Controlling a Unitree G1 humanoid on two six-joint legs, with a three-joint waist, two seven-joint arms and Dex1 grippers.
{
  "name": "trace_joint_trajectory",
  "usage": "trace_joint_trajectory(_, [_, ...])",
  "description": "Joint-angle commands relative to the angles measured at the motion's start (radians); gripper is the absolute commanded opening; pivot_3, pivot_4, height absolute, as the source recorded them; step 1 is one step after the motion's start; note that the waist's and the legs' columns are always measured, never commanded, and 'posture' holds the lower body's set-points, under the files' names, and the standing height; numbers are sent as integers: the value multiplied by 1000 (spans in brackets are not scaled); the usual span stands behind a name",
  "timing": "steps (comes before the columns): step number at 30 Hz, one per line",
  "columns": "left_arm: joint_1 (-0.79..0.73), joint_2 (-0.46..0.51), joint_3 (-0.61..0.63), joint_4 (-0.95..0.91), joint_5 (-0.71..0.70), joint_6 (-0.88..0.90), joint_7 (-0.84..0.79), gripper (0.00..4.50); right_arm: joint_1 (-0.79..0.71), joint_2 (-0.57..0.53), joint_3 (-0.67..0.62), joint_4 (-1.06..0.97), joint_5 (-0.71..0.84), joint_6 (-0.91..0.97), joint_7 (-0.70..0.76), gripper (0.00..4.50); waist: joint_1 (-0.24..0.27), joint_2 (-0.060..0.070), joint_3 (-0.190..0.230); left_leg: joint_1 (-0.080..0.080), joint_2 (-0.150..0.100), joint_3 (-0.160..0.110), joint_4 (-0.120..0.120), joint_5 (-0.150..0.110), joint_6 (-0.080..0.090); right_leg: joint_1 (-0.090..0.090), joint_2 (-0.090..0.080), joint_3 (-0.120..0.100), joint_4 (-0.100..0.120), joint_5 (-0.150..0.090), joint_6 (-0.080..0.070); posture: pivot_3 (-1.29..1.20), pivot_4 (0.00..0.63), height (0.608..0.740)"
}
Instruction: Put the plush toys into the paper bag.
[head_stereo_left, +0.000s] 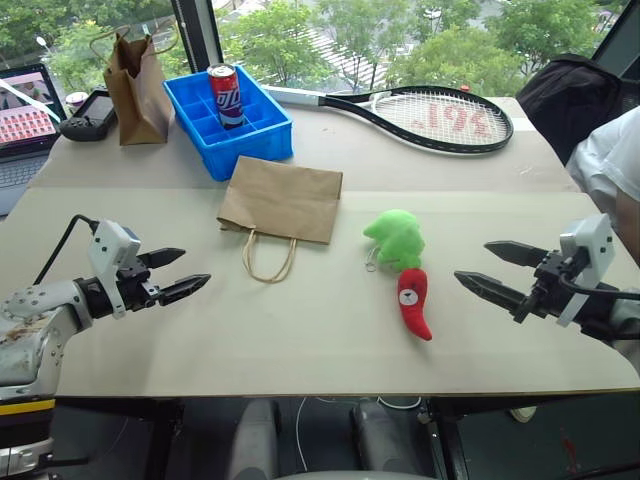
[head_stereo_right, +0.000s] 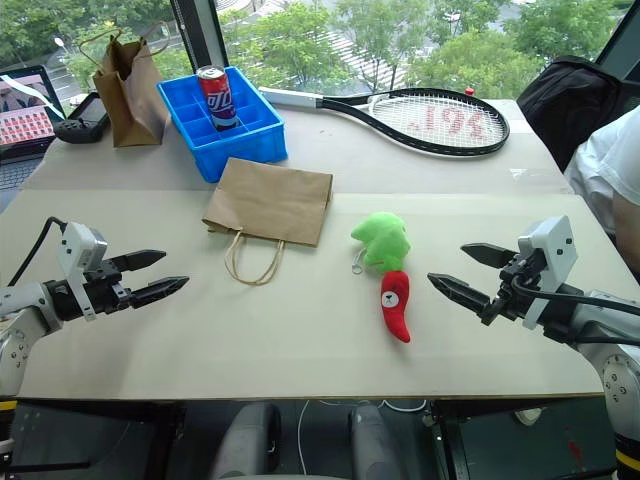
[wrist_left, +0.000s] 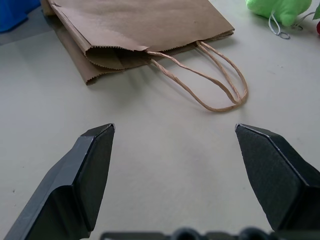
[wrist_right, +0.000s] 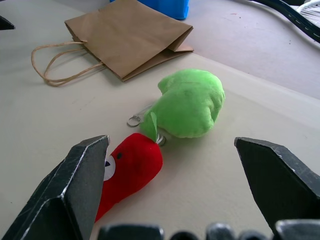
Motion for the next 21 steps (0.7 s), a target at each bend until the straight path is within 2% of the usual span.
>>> trace_joint_trajectory(1, [-49,27,8,-5,-35,-2,-46,4104,-32,-10,-5,-37,46,15,3,4465,0,0,0,0,0,0,0,0,0,0,0,0,0,0,0,0,150,658])
trace_joint_trajectory(3, [-100,54,-23,14,-36,-47,-135,4104,-81,-23,15,-55,95,64,2,4465,0,0,0,0,0,0,0,0,0,0,0,0,0,0,0,0,150,658])
trace_joint_trajectory(7, [-257,73,-153,58,16,-123,-262,4104,-170,-73,162,-158,115,150,0,4465,1,3,2,0,0,0,0,0,0,0,1,0,0,0,-1,0,150,658])
trace_joint_trajectory(12, [-407,85,-296,174,147,-307,-387,4104,-304,-31,240,-218,223,271,-107,4465,2,3,2,-1,0,0,0,0,0,0,1,0,-2,3,-3,0,150,658])
trace_joint_trajectory(17, [-554,69,-432,395,296,-561,-519,4104,-421,31,369,-279,250,360,-215,4465,-3,3,3,-2,1,-1,-1,0,1,-1,3,0,-2,4,-2,0,150,658])
trace_joint_trajectory(21, [-666,44,-495,573,386,-683,-553,4104,-472,62,404,-294,281,418,-278,4465,-2,3,3,-4,1,-3,-1,0,2,-1,4,-2,-2,4,-2,0,150,658])
